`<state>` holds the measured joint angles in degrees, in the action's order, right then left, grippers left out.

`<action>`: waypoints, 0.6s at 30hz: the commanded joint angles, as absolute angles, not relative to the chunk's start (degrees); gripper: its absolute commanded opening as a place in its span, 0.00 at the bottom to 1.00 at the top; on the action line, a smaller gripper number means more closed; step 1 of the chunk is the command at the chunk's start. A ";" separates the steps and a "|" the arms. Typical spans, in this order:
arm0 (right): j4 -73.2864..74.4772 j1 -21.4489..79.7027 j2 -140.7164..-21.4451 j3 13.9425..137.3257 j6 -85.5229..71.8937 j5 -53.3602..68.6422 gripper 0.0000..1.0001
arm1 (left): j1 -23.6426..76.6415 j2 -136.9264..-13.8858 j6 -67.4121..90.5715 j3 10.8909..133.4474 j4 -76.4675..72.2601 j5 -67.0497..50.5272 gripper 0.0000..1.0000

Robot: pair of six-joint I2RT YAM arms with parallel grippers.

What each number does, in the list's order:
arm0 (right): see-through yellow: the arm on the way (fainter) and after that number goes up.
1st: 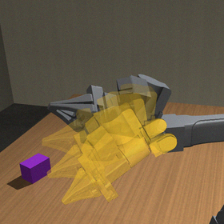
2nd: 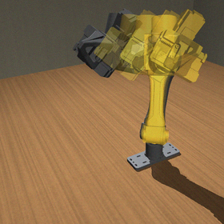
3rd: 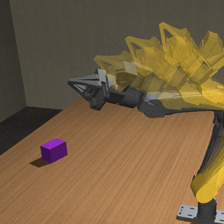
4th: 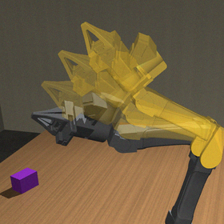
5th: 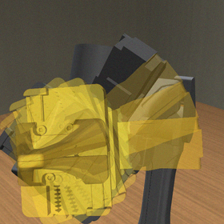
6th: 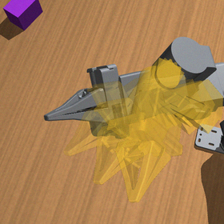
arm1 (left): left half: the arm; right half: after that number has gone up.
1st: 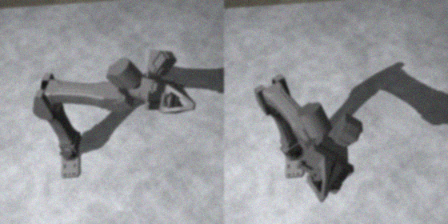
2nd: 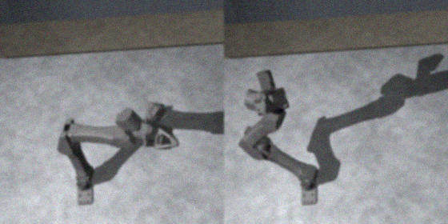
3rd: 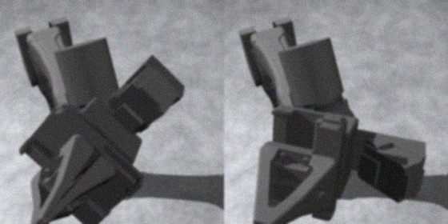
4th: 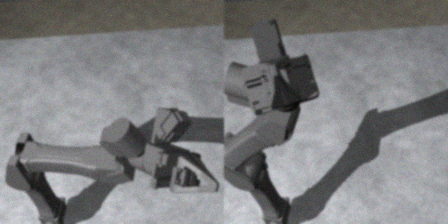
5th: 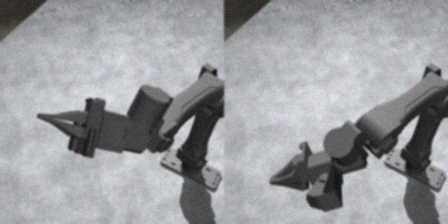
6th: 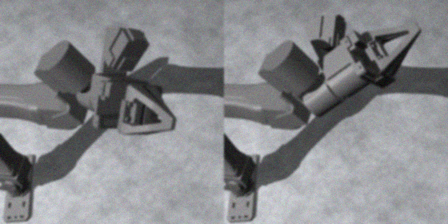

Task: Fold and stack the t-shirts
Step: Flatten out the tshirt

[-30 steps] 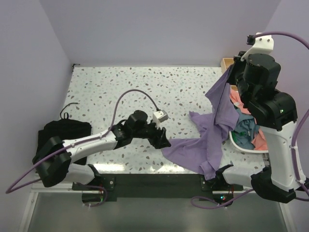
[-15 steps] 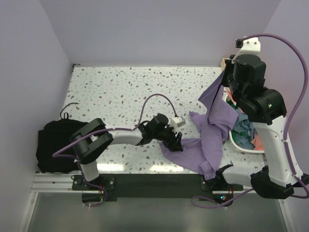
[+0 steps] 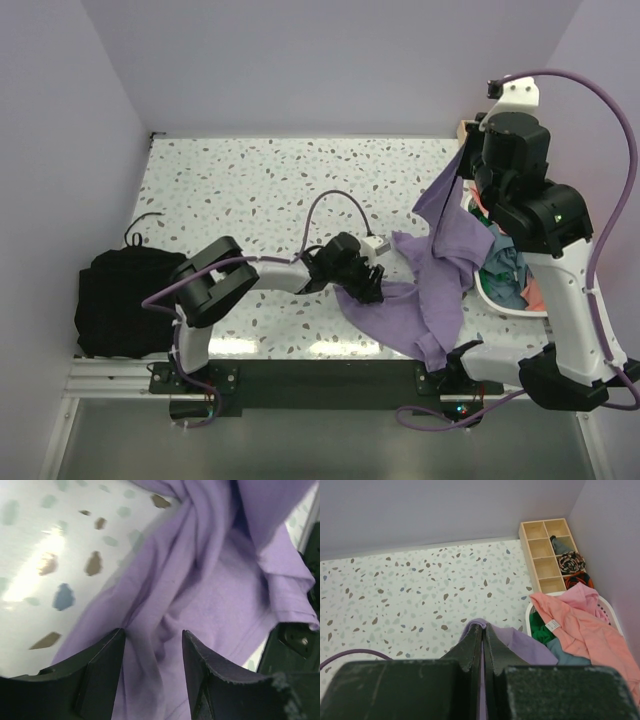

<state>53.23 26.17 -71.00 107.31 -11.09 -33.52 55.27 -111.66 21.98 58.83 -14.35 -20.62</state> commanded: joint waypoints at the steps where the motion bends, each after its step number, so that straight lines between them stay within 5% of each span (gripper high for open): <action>1: 50.71 25.93 -71.02 106.70 -10.46 -34.89 0.01 | 48.19 -113.65 21.71 56.35 -2.04 -5.90 0.55; 12: 49.92 25.93 -71.54 104.94 -10.11 -34.45 0.01 | 39.46 -109.34 19.95 58.18 9.04 12.10 0.58; 18: 49.40 25.93 -71.72 104.15 -9.84 -34.10 0.01 | 40.86 -97.24 16.80 59.15 6.95 10.38 0.65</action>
<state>52.66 26.17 -71.81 104.47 -10.98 -33.52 39.94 -105.75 20.40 59.59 0.82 6.48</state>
